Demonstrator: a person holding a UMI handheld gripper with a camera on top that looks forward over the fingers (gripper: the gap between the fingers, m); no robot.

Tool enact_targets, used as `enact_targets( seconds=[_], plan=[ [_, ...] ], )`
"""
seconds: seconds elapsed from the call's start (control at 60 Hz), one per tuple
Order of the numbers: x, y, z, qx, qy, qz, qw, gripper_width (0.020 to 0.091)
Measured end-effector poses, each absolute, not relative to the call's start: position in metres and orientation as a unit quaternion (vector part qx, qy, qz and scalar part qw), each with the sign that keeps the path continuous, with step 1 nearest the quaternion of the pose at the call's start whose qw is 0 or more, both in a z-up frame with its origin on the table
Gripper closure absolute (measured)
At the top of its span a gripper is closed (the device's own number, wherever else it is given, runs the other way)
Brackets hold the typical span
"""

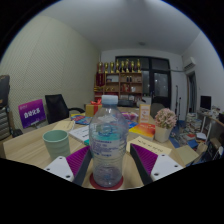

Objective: Pour water

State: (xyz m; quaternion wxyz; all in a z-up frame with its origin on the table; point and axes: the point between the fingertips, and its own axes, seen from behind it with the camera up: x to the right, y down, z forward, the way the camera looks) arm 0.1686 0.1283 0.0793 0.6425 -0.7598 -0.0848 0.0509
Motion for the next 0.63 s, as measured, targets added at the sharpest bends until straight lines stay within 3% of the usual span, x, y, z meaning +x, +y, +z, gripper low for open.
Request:
enact_targets(
  seconds=[0.217, 0.467, 0.633],
  plan=[
    [0.179, 0.063, 0.09, -0.766, -0.111, 0.045, 0.632, 0.0261],
    [0.195, -0.07, 0.147, -0.731, -0.118, 0.039, 0.671, 0.0266],
    [0.212, -0.149, 0.16, -0.72, -0.123, 0.003, 0.683, 0.0269]
  ],
)
